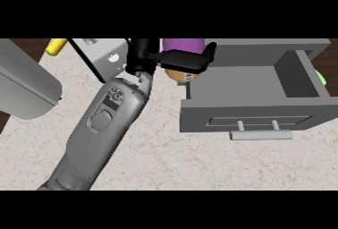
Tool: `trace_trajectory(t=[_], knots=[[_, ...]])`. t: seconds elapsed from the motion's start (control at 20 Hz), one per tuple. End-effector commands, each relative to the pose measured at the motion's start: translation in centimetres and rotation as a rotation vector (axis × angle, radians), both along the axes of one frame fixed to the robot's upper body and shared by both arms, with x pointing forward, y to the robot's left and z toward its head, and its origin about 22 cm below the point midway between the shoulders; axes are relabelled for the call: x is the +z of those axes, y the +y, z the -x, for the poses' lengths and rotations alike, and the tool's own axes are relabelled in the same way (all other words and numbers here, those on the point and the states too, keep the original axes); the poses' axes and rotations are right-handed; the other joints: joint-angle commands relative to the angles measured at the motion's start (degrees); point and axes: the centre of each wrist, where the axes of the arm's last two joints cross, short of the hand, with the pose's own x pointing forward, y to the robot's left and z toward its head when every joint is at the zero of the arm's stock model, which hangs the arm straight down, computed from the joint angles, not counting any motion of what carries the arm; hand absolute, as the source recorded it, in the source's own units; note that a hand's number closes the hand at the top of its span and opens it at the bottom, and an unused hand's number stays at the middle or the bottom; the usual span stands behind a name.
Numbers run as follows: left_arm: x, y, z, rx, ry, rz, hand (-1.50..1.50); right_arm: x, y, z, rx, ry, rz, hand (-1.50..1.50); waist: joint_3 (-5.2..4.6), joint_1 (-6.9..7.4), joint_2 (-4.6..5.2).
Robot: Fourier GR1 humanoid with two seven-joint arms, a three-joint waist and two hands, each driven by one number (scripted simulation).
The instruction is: Pick up the can, place it into the drawer and close the drawer
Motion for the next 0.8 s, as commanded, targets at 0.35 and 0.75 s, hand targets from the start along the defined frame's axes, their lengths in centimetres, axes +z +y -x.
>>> trace_trajectory(t=[0.35, 0.75], knots=[[4.9, -5.3, -1.4, 0.009, -0.003, -0.024, 1.50, -0.4, -0.9, 0.2, 0.002, 0.013, 0.003, -1.50, 0.01, -0.22, 0.02], [6.1, -6.9, -4.5, 0.032, 0.010, -0.088, 1.50, 0.3, 0.6, -0.9, 0.022, -0.008, 0.006, -1.50, 0.06, -1.86, 0.66]])
